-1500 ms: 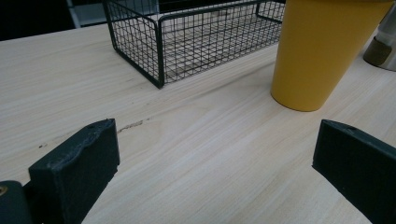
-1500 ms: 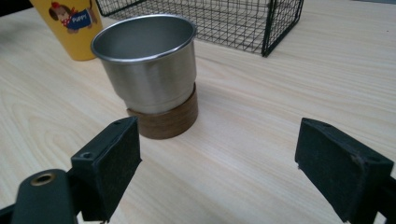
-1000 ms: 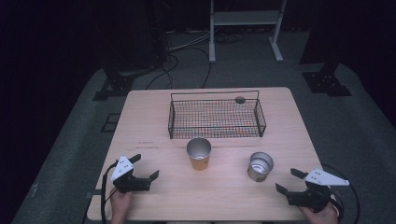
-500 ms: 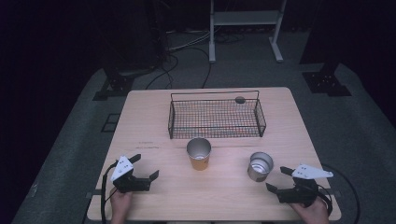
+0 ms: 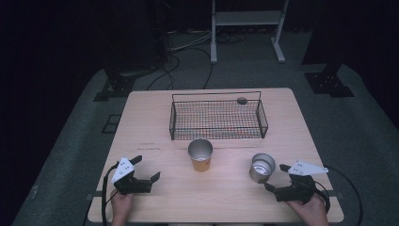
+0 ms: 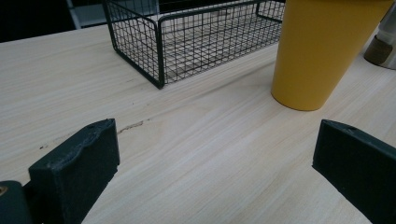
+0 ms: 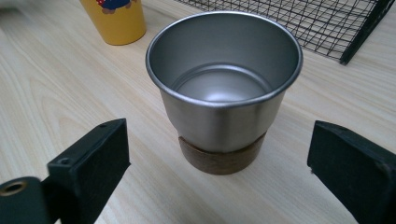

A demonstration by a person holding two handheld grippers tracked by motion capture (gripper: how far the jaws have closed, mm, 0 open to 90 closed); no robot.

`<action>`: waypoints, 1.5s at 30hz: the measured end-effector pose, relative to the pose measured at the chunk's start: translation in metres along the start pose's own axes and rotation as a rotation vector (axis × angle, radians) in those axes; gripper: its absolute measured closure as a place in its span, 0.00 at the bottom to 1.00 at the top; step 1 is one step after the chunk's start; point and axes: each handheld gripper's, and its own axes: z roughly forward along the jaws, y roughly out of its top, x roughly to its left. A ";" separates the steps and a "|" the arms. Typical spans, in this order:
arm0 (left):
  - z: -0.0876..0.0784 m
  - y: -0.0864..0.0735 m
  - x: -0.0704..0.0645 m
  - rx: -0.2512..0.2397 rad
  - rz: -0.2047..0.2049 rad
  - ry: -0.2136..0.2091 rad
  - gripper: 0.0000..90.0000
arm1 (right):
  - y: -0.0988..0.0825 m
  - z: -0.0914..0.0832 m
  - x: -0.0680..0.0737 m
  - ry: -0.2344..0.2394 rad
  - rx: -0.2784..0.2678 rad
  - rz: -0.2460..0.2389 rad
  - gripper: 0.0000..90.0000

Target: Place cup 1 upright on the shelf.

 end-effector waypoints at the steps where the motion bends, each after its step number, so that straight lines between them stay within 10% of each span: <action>1: 0.000 0.000 0.000 -0.001 -0.001 0.001 0.00 | 0.002 0.001 0.000 0.000 0.002 -0.004 0.04; 35: 0.000 0.000 0.000 -0.004 0.003 -0.003 0.00 | 0.034 0.035 0.002 -0.056 0.106 -0.034 0.02; 45: 0.000 0.000 0.000 -0.004 0.006 -0.004 0.00 | 0.036 0.038 0.001 -0.041 0.121 -0.044 0.14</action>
